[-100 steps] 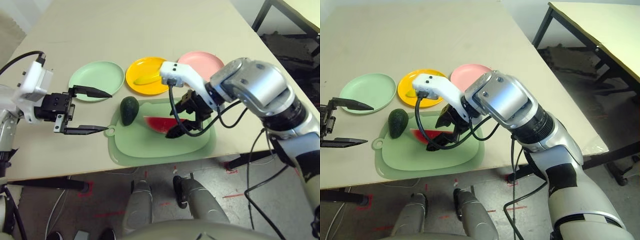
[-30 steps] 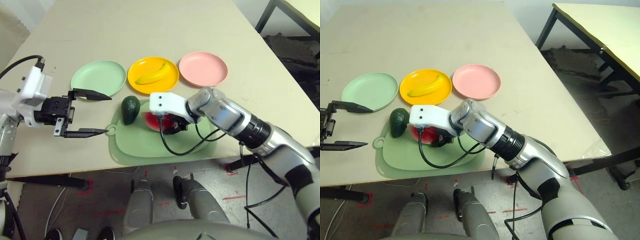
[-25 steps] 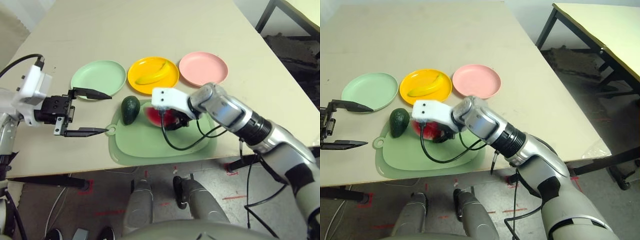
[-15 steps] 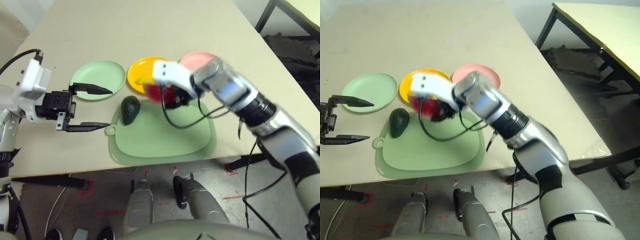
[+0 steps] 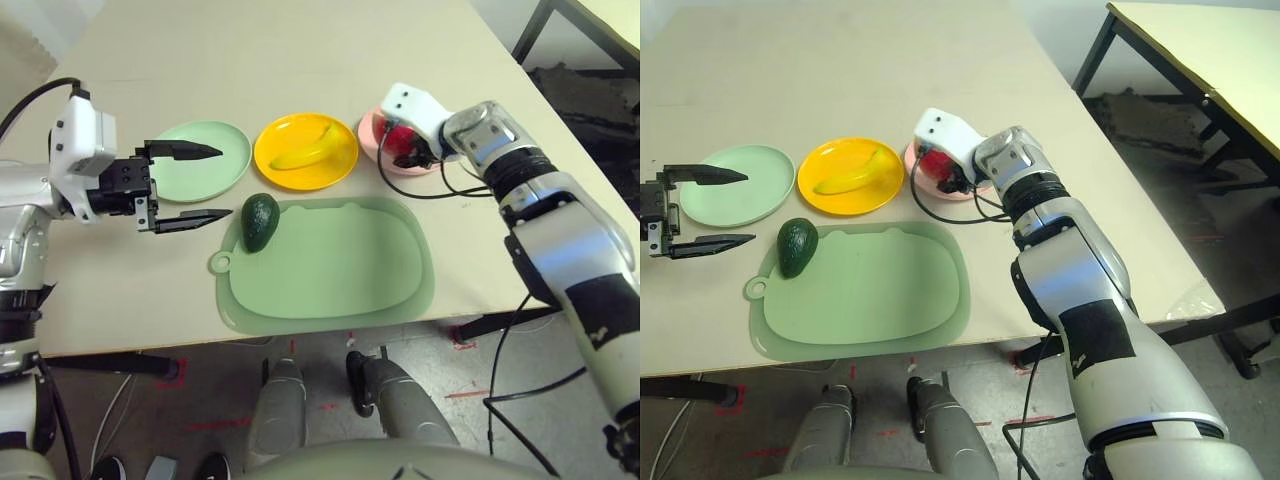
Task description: Place the fruits into color-matched plates.
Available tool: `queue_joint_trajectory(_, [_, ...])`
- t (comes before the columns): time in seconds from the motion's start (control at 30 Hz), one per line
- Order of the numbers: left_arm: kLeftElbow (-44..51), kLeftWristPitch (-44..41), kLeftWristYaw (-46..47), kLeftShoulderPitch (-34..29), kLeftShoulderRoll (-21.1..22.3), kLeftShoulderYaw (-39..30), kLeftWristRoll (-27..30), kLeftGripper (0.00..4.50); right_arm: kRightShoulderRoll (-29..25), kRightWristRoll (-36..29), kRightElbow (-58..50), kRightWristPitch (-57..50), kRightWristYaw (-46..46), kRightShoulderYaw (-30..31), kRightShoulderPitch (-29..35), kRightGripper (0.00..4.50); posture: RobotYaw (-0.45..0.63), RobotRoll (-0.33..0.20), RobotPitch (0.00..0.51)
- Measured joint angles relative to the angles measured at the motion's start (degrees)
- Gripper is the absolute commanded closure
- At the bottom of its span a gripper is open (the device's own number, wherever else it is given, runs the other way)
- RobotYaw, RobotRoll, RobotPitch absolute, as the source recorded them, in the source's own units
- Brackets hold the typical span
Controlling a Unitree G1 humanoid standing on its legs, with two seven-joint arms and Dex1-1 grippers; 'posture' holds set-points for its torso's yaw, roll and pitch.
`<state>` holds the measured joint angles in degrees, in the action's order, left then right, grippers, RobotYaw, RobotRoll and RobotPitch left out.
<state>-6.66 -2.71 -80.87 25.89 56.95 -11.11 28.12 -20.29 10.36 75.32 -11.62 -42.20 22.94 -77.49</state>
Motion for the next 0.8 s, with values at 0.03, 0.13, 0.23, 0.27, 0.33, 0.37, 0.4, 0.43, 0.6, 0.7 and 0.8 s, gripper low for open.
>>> queue_joint_trajectory(0.03, [0.03, 0.0, -0.01, 0.0, 0.0, 0.0, -0.03, 0.0, 0.05, 0.39, 0.16, 0.56, 0.82, -0.65, -0.01, 2.21, 0.08, 0.0, 0.196])
queue_joint_trajectory(0.13, [0.14, -0.04, -0.09, -0.22, -0.01, 0.0, -0.14, 0.0, 0.51, 1.14, 0.67, 1.81, 2.82, -2.49, -0.01, 1.86, 0.08, 0.0, 0.195])
queue_joint_trajectory(0.23, [0.83, -0.12, -0.14, -1.19, -0.01, 0.0, -0.15, 0.0, 1.27, 1.37, 0.72, 2.94, 3.65, -4.43, -0.05, 0.93, 0.08, 0.0, 0.195])
queue_joint_trajectory(0.27, [1.03, -0.19, -0.14, -1.45, -0.01, 0.0, -0.15, 0.0, 1.47, 1.49, 0.73, 3.18, 3.77, -4.78, -0.08, 0.55, 0.09, 0.0, 0.191])
queue_joint_trajectory(0.33, [1.34, -0.26, -0.14, -1.84, 0.0, -0.01, -0.14, 0.0, 1.58, 1.78, 0.72, 3.58, 3.82, -5.73, -0.1, 0.02, 0.09, 0.0, 0.19])
queue_joint_trajectory(0.37, [1.53, -0.32, -0.14, -2.18, 0.0, -0.06, -0.12, 0.0, 1.58, 1.93, 0.73, 3.63, 3.77, -5.94, -0.2, 0.02, 0.09, 0.0, 0.19])
queue_joint_trajectory(0.4, [1.76, -0.43, -0.15, -2.49, 0.0, -0.07, -0.1, 0.0, 1.58, 2.07, 0.73, 3.75, 3.65, -6.1, -0.36, 0.02, 0.08, 0.0, 0.19])
queue_joint_trajectory(0.43, [1.87, -0.59, -0.19, -2.68, 0.01, -0.07, -0.03, 0.0, 1.57, 2.3, 0.73, 3.93, 3.5, -6.21, -0.61, 0.02, 0.08, 0.0, 0.19])
queue_joint_trajectory(0.6, [2.6, -1.15, -0.69, -3.73, 0.43, -0.39, 0.9, 0.0, 1.12, 4.04, 0.34, 5.26, 0.63, -6.27, -3.66, 0.02, 0.09, 0.0, 0.197])
queue_joint_trajectory(0.7, [2.82, -1.24, -1.01, -3.86, 0.83, -0.39, 1.04, 0.0, 0.34, 4.13, -1.57, 5.14, -5.04, -6.34, -5.36, 0.02, 0.09, 0.0, 0.2])
queue_joint_trajectory(0.8, [2.93, -1.24, -1.46, -3.93, 1.33, -0.42, 1.08, 0.0, -0.77, 1.68, -6.79, 1.24, -12.77, -8.3, -5.4, 0.02, 0.09, 0.0, 0.204])
